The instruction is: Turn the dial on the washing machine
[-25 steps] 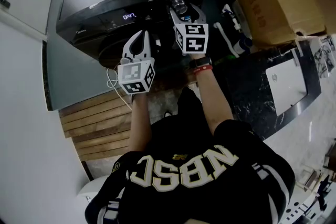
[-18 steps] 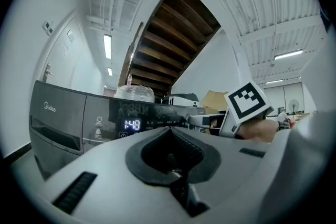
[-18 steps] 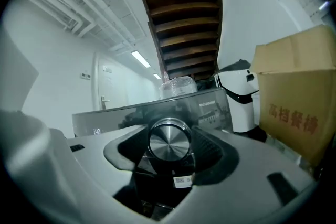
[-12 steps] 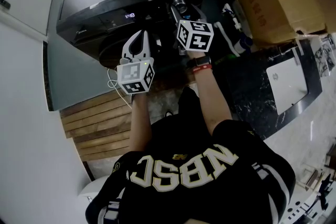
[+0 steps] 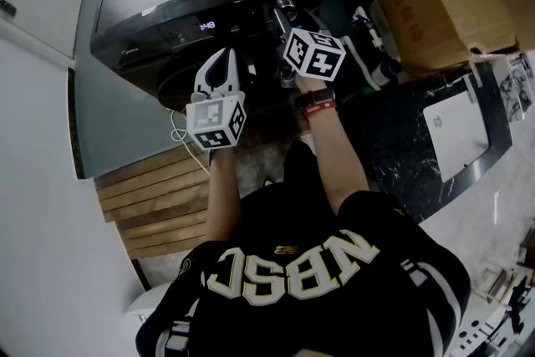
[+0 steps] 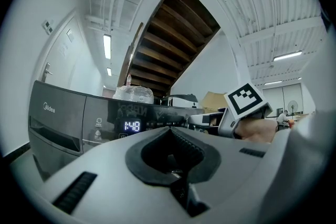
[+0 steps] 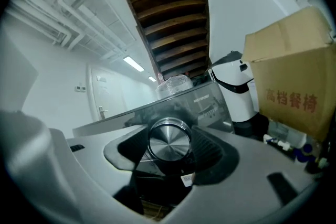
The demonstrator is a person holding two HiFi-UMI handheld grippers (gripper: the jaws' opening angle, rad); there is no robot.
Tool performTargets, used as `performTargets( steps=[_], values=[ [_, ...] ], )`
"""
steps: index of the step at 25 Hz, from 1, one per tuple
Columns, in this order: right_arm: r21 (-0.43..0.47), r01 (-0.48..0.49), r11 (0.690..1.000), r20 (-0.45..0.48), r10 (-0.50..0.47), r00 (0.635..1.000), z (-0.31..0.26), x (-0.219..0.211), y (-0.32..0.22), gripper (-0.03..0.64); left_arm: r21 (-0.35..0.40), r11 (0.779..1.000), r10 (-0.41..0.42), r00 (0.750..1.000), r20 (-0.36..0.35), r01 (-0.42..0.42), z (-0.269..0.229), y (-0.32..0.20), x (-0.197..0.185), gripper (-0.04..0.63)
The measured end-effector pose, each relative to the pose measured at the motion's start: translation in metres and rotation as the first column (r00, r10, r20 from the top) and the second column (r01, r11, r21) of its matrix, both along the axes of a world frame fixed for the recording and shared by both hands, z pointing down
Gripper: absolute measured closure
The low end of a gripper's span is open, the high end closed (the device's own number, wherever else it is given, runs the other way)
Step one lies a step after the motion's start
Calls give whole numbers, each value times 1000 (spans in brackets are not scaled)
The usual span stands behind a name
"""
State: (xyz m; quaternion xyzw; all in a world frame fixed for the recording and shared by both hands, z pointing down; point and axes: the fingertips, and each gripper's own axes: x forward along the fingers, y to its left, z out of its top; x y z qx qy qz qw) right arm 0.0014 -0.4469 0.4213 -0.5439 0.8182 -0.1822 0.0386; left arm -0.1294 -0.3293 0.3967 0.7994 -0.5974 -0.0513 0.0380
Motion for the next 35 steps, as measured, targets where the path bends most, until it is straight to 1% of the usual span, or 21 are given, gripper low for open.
performTargets(
  steps=[2, 4, 7, 9, 11, 18, 23, 25, 27, 29, 30, 31, 34, 35],
  values=[
    [-30, -12, 999, 84, 14, 996, -2, 3, 0, 354, 0, 1000, -3, 1000, -1, 3, -1, 0, -2, 583],
    [-66, -16, 998, 191, 28, 981, -1, 5, 0, 354, 1, 1000, -6, 1000, -4, 6, -1, 1, -4, 583],
    [-108, -13, 994, 347, 50, 937, 2, 9, -1, 354, 5, 1000, -13, 1000, -6, 13, -2, 2, -8, 583],
    [-117, -7, 993, 404, 54, 913, 3, 10, -1, 354, 7, 1000, -20, 1000, -7, 20, -2, 3, -10, 583],
    [-114, -7, 993, 421, 55, 905, 4, 11, -2, 353, 5, 1000, -25, 1000, -9, 25, -2, 3, -13, 583],
    [-106, -7, 994, 417, 50, 908, 3, 11, -2, 353, 5, 999, -35, 999, -14, 35, -1, 5, -20, 583],
    [-109, -1, 994, 415, 46, 909, 3, 11, -3, 353, -2, 1000, -27, 1000, -16, 27, 2, 2, -17, 583],
    [-115, 1, 993, 430, 49, 902, 3, 11, -3, 353, -2, 1000, -23, 1000, -16, 23, 1, 2, -15, 583],
    [-127, 6, 992, 460, 54, 886, 4, 11, -3, 354, -1, 1000, -19, 1000, -16, 19, 1, 1, -13, 583],
    [-148, 12, 989, 507, 65, 859, 5, 13, -3, 353, -1, 1000, -17, 1000, -15, 17, 1, 1, -12, 583],
    [-165, 17, 986, 543, 77, 836, 7, 13, -3, 354, -1, 1000, -16, 1000, -15, 16, 1, 1, -12, 583],
    [-188, 24, 982, 589, 94, 802, 9, 14, -3, 354, 0, 1000, -17, 1000, -14, 17, 1, 1, -12, 583],
    [-259, 62, 964, 741, 157, 653, 16, 18, -5, 356, 0, 1000, -20, 1000, -14, 20, 0, 1, -12, 583],
    [-269, 73, 960, 767, 168, 619, 18, 19, -5, 356, 0, 1000, -21, 1000, -14, 21, 0, 1, -12, 583]
  ],
)
